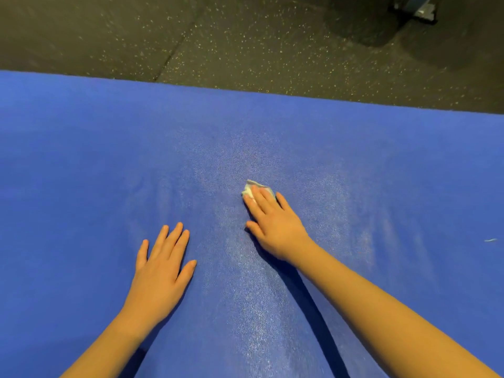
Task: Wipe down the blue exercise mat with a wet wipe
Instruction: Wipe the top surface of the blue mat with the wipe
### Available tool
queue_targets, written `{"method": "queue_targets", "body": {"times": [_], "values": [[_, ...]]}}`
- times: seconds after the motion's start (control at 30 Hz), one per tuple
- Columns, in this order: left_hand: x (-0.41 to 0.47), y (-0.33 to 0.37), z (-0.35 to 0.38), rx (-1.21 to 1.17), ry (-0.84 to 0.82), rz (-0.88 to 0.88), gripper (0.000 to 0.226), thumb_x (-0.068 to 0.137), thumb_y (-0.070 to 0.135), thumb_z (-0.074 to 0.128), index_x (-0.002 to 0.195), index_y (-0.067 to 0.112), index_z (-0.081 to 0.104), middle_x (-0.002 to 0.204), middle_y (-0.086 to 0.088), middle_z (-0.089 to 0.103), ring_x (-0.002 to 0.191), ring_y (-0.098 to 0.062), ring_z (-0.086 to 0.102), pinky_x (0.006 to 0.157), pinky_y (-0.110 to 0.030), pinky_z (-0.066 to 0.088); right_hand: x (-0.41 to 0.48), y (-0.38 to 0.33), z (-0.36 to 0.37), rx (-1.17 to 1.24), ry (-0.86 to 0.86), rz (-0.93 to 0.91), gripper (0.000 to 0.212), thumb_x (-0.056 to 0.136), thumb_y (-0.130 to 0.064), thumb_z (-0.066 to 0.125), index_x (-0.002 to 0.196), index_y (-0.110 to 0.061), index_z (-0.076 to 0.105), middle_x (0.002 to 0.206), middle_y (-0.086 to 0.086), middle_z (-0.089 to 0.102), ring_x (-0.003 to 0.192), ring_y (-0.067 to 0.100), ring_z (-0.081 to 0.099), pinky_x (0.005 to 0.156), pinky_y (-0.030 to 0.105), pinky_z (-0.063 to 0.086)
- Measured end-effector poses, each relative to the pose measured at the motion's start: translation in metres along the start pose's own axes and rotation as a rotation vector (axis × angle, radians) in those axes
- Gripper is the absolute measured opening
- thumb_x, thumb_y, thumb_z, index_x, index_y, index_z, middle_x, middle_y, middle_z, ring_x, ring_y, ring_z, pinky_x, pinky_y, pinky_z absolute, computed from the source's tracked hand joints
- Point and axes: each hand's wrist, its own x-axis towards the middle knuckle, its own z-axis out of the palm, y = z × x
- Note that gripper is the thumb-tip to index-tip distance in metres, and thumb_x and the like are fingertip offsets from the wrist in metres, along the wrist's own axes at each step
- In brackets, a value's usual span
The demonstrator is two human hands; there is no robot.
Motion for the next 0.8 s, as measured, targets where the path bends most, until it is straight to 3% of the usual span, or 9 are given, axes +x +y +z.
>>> {"method": "queue_targets", "body": {"times": [0.07,0.17,0.23,0.3,0.43,0.6,0.67,0.8], "values": [[-0.008,0.000,-0.002,-0.010,-0.026,-0.008,0.080,0.085,0.064,0.007,0.152,0.022,0.022,0.156,0.016,0.003,0.145,-0.005,-0.008,0.118,-0.037,-0.007,-0.012,-0.017,0.006,0.036,-0.001,0.005,0.087,0.079,-0.057,-0.003,0.155,-0.016,0.006,0.162,0.005,-0.003,0.149,0.026,-0.002,0.118,0.037,-0.006],[-0.016,-0.003,-0.004,0.012,-0.055,0.000,0.090,0.081,0.074,0.001,0.152,0.023,0.023,0.156,0.016,0.002,0.145,-0.006,-0.006,0.118,-0.038,-0.005,-0.042,-0.044,0.018,0.050,-0.111,-0.252,0.082,0.084,-0.056,0.006,0.154,-0.014,0.011,0.162,0.007,0.004,0.148,0.029,0.001,0.117,0.036,-0.005],[-0.019,-0.004,-0.005,0.024,-0.071,0.009,0.094,0.079,0.077,-0.004,0.152,0.023,0.022,0.156,0.016,0.001,0.145,-0.007,-0.005,0.118,-0.038,-0.004,-0.055,-0.047,0.018,0.048,-0.163,-0.329,0.078,0.086,-0.055,0.006,0.154,-0.018,0.012,0.162,0.004,0.004,0.148,0.024,0.002,0.116,0.035,-0.006],[-0.022,-0.003,-0.006,0.029,-0.088,0.000,0.091,0.079,0.071,-0.002,0.153,0.023,0.019,0.155,0.017,-0.003,0.144,-0.005,-0.009,0.118,-0.038,-0.005,-0.056,-0.040,0.013,0.022,-0.134,-0.249,0.074,0.088,-0.054,0.003,0.155,-0.021,0.006,0.162,-0.001,-0.001,0.148,0.019,-0.001,0.116,0.035,-0.006],[-0.028,0.002,-0.010,0.029,-0.126,-0.023,0.094,0.073,0.067,-0.005,0.154,0.023,0.013,0.159,0.013,-0.002,0.146,-0.008,-0.010,0.118,-0.038,-0.006,-0.062,-0.044,0.010,-0.024,-0.166,-0.030,0.064,0.102,-0.049,0.017,0.154,-0.019,-0.007,0.161,0.003,-0.013,0.148,0.020,-0.011,0.118,0.036,-0.009],[-0.046,0.000,-0.012,0.055,-0.157,0.005,0.096,0.070,0.068,-0.007,0.154,0.025,0.011,0.159,0.014,-0.004,0.147,-0.009,-0.009,0.118,-0.037,-0.005,-0.105,-0.080,0.028,0.060,-0.264,-0.267,0.088,0.077,-0.062,-0.007,0.155,-0.021,-0.001,0.162,0.001,-0.008,0.148,0.019,-0.010,0.120,0.037,-0.006],[-0.054,-0.002,-0.012,0.027,-0.161,0.014,0.095,0.070,0.069,-0.006,0.154,0.026,0.011,0.159,0.015,-0.003,0.147,-0.008,-0.009,0.118,-0.036,-0.005,-0.109,-0.076,0.026,0.067,-0.255,-0.237,0.086,0.078,-0.061,-0.007,0.155,-0.024,0.000,0.162,-0.003,-0.006,0.148,0.016,-0.007,0.120,0.037,-0.003],[-0.066,-0.005,-0.015,0.000,-0.196,0.035,0.087,0.077,0.067,0.005,0.153,0.026,0.012,0.160,0.014,-0.001,0.147,-0.007,-0.008,0.118,-0.035,-0.007,-0.108,-0.079,0.021,0.040,-0.225,-0.054,0.063,0.102,-0.049,0.019,0.155,-0.022,-0.001,0.162,0.001,-0.007,0.148,0.018,-0.006,0.120,0.037,-0.001]]}}
